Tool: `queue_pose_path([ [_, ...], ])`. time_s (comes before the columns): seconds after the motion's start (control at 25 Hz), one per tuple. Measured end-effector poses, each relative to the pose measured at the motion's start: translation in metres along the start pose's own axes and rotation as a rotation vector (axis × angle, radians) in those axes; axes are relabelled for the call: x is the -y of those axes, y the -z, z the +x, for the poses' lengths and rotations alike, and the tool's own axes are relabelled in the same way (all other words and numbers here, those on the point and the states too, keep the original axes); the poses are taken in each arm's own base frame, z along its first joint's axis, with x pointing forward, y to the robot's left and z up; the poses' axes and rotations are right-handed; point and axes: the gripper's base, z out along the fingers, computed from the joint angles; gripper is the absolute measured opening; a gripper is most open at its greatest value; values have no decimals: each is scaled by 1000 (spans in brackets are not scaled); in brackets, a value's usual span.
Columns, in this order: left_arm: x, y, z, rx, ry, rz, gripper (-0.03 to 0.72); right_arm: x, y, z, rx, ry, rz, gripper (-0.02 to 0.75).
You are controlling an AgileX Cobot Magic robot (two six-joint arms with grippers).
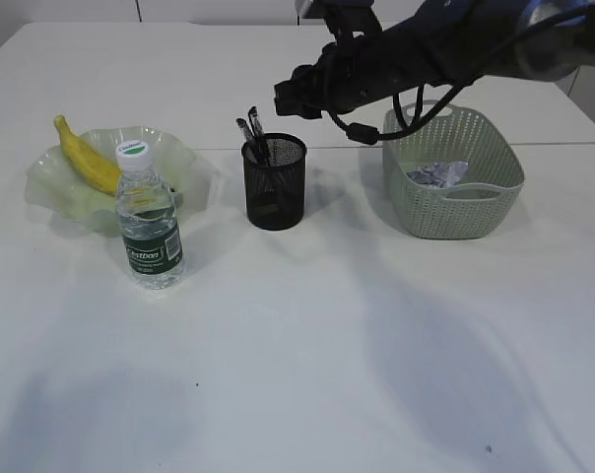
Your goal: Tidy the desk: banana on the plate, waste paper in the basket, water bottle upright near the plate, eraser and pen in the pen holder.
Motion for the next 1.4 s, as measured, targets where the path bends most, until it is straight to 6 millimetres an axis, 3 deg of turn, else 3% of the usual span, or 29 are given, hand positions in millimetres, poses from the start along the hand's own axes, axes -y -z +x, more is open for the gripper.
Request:
queue_pose_path([
  [0.2, 0, 0, 0, 0, 0, 0, 501, -15, 35, -18, -79, -30, -29, 257],
  [0.36, 0, 0, 0, 0, 0, 0, 501, -20, 73, -26, -221, -95, 56, 257],
  [0.56, 0, 0, 0, -1, 0, -1, 496, -21, 120, -29, -396, -81, 216, 258],
  [0.72, 0, 0, 0, -1, 0, -1, 494, -13, 141, -29, -457, -88, 274, 258],
  [0.92, -1, 0, 2, -21, -1, -12, 491, 7, 161, -5, -522, -155, 317, 260],
  [1.08, -3, 0, 3, -32, -10, -30, 488, 20, 191, 26, -527, -220, 371, 260],
  [1.24, -4, 0, 5, -55, -12, -46, 486, 19, 224, 57, -539, -267, 412, 260],
  [1.4, -6, 1, 8, -89, -16, -69, 486, 5, 247, 75, -529, -267, 424, 260],
])
